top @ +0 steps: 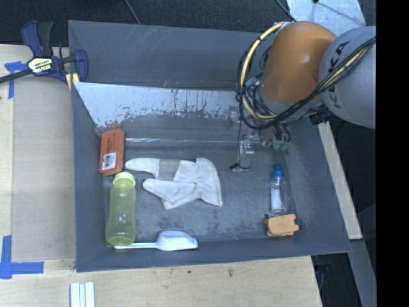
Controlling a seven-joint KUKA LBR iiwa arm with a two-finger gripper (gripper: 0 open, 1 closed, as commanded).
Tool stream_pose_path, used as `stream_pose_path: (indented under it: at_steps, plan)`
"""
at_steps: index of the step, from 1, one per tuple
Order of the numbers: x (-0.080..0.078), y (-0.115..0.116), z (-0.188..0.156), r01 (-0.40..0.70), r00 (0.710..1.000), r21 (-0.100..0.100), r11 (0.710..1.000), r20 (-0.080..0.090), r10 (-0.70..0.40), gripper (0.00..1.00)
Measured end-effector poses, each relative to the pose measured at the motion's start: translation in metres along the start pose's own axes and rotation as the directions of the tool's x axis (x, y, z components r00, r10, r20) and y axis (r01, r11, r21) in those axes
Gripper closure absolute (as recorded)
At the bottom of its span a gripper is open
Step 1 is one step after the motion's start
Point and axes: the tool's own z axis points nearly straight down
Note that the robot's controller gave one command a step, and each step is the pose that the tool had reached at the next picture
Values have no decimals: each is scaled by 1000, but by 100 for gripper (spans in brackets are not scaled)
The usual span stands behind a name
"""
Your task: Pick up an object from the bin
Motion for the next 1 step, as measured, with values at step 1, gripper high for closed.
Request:
stream_pose_path:
  at_steps: [1]
  plan:
    - [1, 22, 46, 65, 998, -1, 998, -9, -65, 0]
